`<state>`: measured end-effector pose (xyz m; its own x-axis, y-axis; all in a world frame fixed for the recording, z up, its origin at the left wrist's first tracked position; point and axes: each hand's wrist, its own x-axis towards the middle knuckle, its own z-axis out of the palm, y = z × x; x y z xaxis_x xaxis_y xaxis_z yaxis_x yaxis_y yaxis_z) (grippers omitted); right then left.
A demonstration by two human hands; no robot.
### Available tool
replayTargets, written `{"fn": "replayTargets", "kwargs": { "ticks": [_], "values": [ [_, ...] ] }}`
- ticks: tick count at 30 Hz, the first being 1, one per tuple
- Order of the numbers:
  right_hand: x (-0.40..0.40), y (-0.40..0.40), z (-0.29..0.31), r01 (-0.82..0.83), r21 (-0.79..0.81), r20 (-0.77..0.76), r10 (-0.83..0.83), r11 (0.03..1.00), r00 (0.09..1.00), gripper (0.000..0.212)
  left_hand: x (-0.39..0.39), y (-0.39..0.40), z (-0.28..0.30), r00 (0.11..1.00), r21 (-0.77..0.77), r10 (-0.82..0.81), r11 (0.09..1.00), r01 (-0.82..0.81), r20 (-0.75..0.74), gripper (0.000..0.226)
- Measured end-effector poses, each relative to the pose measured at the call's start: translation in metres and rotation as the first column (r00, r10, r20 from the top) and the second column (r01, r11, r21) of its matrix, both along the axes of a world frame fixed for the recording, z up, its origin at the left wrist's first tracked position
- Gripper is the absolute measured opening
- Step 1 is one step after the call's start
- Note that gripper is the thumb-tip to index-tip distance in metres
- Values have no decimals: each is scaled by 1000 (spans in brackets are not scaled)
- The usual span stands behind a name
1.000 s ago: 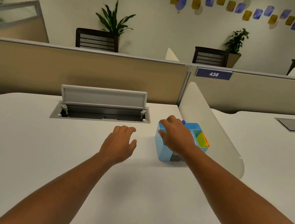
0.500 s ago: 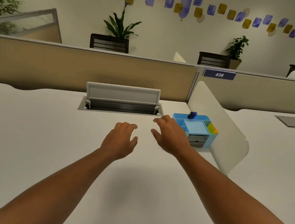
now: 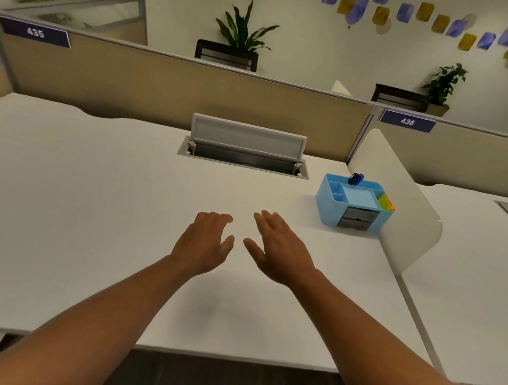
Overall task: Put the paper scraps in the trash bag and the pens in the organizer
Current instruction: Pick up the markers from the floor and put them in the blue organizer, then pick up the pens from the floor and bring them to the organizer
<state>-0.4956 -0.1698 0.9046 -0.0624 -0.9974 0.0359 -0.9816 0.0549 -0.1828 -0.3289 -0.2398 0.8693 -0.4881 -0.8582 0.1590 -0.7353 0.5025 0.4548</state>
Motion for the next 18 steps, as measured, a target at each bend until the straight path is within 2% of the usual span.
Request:
{"fn": "replayTargets", "kwargs": {
  "ticks": [13, 18],
  "values": [
    [106, 114, -40, -243, 50, 14, 243, 969, 970, 69, 112, 166, -38, 980, 128, 198, 973, -192, -37, 53],
    [155, 150, -57, -338, 97, 64, 333, 936, 941, 66, 171, 226, -64, 971, 170, 223, 957, -236, 92, 54]
  ]
}}
